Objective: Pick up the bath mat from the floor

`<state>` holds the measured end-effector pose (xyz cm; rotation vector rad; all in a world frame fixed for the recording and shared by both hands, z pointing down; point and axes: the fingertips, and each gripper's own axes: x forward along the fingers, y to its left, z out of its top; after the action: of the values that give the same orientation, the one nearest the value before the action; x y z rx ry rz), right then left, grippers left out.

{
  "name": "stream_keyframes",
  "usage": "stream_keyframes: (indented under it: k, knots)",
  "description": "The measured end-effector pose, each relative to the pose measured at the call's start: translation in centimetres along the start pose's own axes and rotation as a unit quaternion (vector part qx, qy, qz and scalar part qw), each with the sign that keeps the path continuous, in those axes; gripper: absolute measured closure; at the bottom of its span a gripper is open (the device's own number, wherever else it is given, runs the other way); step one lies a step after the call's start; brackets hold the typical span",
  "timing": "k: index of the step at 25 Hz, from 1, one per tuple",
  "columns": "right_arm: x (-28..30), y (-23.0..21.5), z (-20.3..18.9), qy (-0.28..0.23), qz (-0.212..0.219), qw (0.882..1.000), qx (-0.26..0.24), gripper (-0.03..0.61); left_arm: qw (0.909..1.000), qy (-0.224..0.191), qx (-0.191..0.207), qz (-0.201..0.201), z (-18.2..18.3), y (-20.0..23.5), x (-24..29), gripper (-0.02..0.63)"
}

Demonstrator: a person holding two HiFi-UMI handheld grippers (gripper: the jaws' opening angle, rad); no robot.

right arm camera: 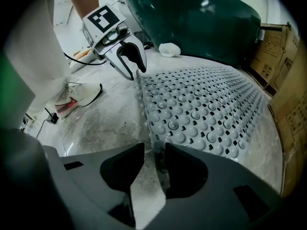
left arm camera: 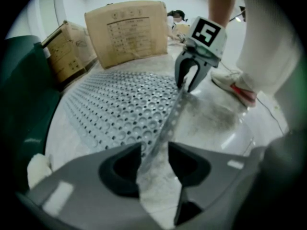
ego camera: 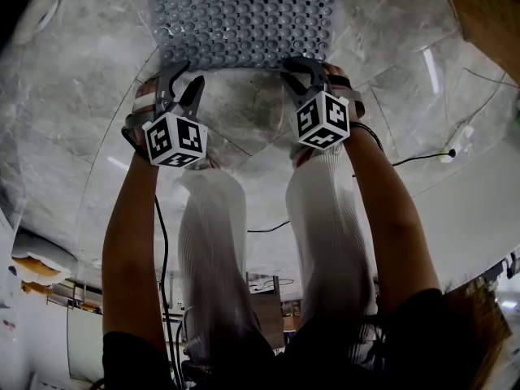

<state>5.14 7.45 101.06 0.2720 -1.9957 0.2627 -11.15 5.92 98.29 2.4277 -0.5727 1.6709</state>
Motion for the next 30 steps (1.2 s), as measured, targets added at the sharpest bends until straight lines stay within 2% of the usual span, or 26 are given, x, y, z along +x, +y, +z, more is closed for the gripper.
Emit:
stream_keyframes:
  k: [10,14,18,22,27,30]
  knots:
    - [0.6,0.1,-0.3,0.008,-0.003,1.000,-0.018,0.457,0.9993,0.022,0.013,-0.028,-0.3,0.0,2.6,0.434]
    - [0.9,0.4,-0.4,0.012,-0.006,0.999,-0.034,0.442,0.9989,0.035,0.016,-0.026,-0.6,0.2,3.2,0.438]
    - [1.0,0.5,-0.4,0.011,-0.020,0.999,-0.043,0.437,0.9988,0.040,0.011,-0.024,-0.8,0.5,3.4,0.469]
    - [0.7,0.0,-0.3,0.004,-0.045,0.998,-0.043,0.437,0.9983,0.043,0.021,-0.035,-0.7,0.1,3.2,0.550]
    - [0.9,-1.7,-0.1,0.007,-0.058,0.998,-0.009,0.419,0.9983,0.042,0.018,-0.036,-0.5,0.3,3.0,0.574]
    - [0.6,-2.2,0.1,0.013,-0.053,0.998,-0.005,0.422,0.9984,0.035,0.020,-0.038,0.1,0.4,2.2,0.588]
